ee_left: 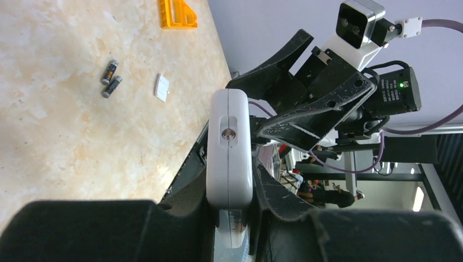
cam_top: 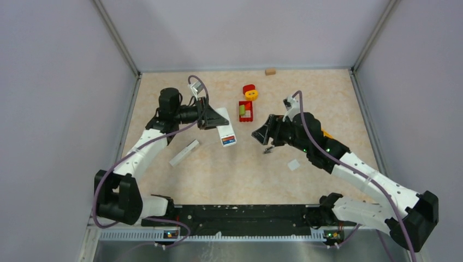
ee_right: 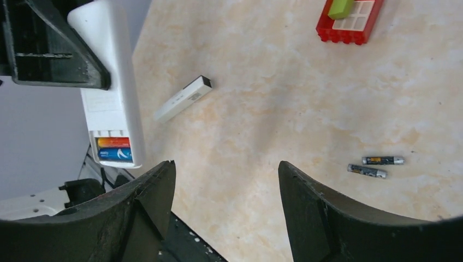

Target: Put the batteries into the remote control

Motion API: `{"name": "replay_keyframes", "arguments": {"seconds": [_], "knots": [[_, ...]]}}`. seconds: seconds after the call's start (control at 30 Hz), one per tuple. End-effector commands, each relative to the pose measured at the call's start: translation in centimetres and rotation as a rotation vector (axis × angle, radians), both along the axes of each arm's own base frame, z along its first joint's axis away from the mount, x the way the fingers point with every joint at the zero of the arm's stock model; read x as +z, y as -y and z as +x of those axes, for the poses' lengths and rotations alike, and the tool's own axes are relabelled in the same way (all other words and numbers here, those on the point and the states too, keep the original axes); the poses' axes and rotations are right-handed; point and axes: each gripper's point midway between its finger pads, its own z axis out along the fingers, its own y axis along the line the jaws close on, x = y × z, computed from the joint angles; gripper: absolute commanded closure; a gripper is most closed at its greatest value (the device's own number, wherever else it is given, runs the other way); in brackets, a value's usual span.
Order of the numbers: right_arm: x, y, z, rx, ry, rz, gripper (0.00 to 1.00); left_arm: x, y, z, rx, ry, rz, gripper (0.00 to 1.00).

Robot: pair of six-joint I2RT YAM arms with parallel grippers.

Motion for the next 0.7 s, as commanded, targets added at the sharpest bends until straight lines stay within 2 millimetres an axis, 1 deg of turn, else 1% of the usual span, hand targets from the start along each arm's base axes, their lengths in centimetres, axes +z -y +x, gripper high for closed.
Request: {"name": "replay_keyframes", "arguments": {"seconds": [0.0, 0.03, 0.13, 0.23, 0.27, 0.37, 0.43, 0.47, 0.53, 0.6, 0.67], "knots": [[-0.6, 1.7, 0.8, -0.038, 0.007, -0.142, 0.3, 0.6, -0.6, 0.1, 0.034, 0.086, 0.02, 1.0], [-1.2, 2.4, 1.3, -0.074, 0.001, -0.189, 0.3, 0.3, -0.8, 0.3, 0.052, 0.08, 0.036, 1.0], [-5.4, 6.7, 2.3, -0.218, -0.077, -0.448, 0.28, -0.6, -1.5, 0.8, 0.107, 0.08, 0.086, 1.0], [-9.1, 10.3, 2.5, -0.28, -0.141, -0.66, 0.26, -1.2, -2.0, 1.1, 0.135, 0.077, 0.118, 1.0], [-10.2, 11.0, 2.5, -0.276, -0.162, -0.706, 0.26, -1.4, -2.2, 1.1, 0.137, 0.077, 0.123, 1.0], [-12.7, 12.8, 2.3, -0.281, -0.231, -0.767, 0.24, -1.8, -2.4, 1.2, 0.144, 0.071, 0.139, 1.0], [-14.0, 14.2, 2.3, -0.364, -0.33, -0.732, 0.26, -2.1, -2.5, 1.2, 0.147, 0.06, 0.146, 1.0], [-14.6, 14.7, 2.3, -0.402, -0.382, -0.7, 0.29, -2.3, -2.5, 1.2, 0.147, 0.054, 0.146, 1.0], [-15.7, 14.4, 2.1, -0.43, -0.458, -0.626, 0.45, -2.5, -2.6, 1.2, 0.149, 0.047, 0.149, 1.0], [-16.4, 13.4, 2.0, -0.46, -0.51, -0.539, 0.55, -2.7, -2.7, 1.3, 0.151, 0.045, 0.15, 1.0], [-17.2, 11.9, 1.9, -0.459, -0.554, -0.441, 0.64, -2.9, -2.7, 1.3, 0.153, 0.042, 0.152, 1.0]]}}
